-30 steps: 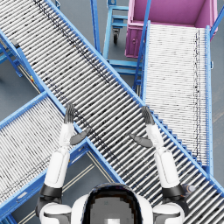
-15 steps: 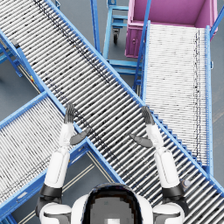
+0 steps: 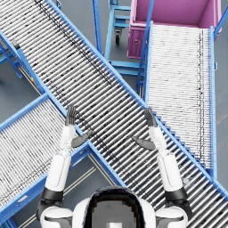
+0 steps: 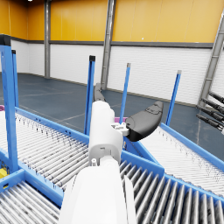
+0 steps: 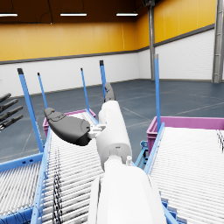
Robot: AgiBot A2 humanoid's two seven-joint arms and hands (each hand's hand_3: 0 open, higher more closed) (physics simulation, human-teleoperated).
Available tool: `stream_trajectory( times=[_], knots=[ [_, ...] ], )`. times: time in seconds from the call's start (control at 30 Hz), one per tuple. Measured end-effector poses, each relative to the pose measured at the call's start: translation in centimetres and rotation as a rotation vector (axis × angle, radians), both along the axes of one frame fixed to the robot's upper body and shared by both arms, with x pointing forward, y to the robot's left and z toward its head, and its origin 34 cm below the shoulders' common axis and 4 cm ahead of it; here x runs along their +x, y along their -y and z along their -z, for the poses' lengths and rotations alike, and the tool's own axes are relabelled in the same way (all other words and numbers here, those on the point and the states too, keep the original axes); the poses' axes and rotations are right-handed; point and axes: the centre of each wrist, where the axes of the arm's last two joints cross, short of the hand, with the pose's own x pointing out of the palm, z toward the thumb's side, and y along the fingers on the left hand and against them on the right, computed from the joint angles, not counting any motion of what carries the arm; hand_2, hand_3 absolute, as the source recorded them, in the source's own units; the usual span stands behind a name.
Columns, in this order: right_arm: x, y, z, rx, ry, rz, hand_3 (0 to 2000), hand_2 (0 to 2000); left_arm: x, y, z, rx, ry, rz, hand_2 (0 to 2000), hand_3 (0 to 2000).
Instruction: Pick up the oil and place it on the left assembly line, put the cola on the right, and keep Sprite still
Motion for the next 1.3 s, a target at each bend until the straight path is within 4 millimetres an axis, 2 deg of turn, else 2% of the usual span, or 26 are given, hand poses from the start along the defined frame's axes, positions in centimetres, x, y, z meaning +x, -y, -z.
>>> stream_trajectory(
  times=[1.3],
  knots=[
    [0.0, 0.0, 0.0, 0.0, 0.0, 0.0, 0, 0, 0.0, 0.0, 0.0, 0.0, 0.0, 0.0, 0, 0]
  ],
)
